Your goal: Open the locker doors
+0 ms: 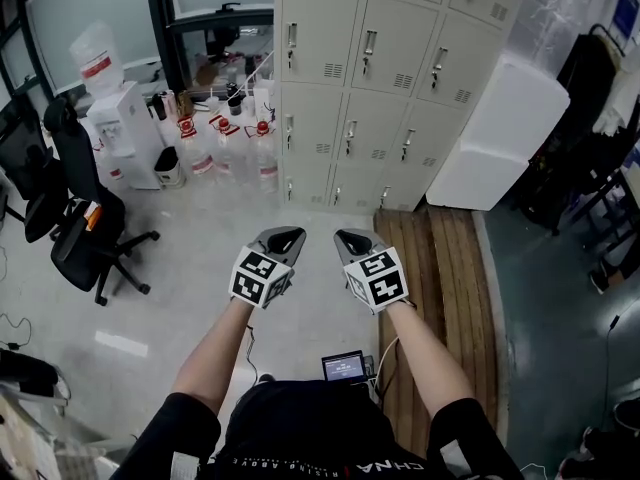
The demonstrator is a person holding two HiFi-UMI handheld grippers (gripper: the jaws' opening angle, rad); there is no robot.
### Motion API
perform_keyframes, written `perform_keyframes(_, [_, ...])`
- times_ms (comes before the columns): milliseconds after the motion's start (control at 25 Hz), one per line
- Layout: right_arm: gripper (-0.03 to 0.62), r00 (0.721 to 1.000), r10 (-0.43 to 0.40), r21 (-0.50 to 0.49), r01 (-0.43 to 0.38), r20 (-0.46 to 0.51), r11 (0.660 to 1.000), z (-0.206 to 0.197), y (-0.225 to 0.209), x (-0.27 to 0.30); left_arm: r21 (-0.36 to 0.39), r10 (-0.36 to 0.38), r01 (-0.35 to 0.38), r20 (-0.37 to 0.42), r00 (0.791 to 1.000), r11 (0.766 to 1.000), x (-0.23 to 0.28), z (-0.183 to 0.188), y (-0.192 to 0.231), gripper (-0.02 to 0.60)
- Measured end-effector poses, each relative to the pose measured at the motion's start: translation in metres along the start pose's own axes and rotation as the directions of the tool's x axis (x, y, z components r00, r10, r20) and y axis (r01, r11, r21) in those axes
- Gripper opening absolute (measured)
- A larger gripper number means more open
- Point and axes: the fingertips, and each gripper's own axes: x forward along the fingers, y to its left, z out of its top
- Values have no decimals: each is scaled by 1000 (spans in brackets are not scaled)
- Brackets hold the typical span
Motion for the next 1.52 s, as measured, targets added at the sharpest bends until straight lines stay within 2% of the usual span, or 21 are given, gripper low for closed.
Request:
perform_keyframes(520, [32,1000,25,24,-25,5,999,-14,-25,-6,25,2,-1,-25,1000,1000,26,2,-14,18])
perform_keyframes(1000, [32,998,58,30,-58,4,998,-42,-88,-29,52,54,-51,-44,998,997,80,22,-44,18])
perform_keyframes(1200, [32,998,64,52,-64,-5,997,-53,-105,-21,47,55,-52,-65,996,998,94,20,-54,18])
perform_keyframes(1360, [32,998,69,46,-69,-9,997,-50,-107,-5,48,53,-49,-85,995,998,103,12,-40,18])
perform_keyframes(1520, [32,998,55,17,-55,-17,998,-40,-114,24,28,47,-46,-65,997,999,118,9,-6,18])
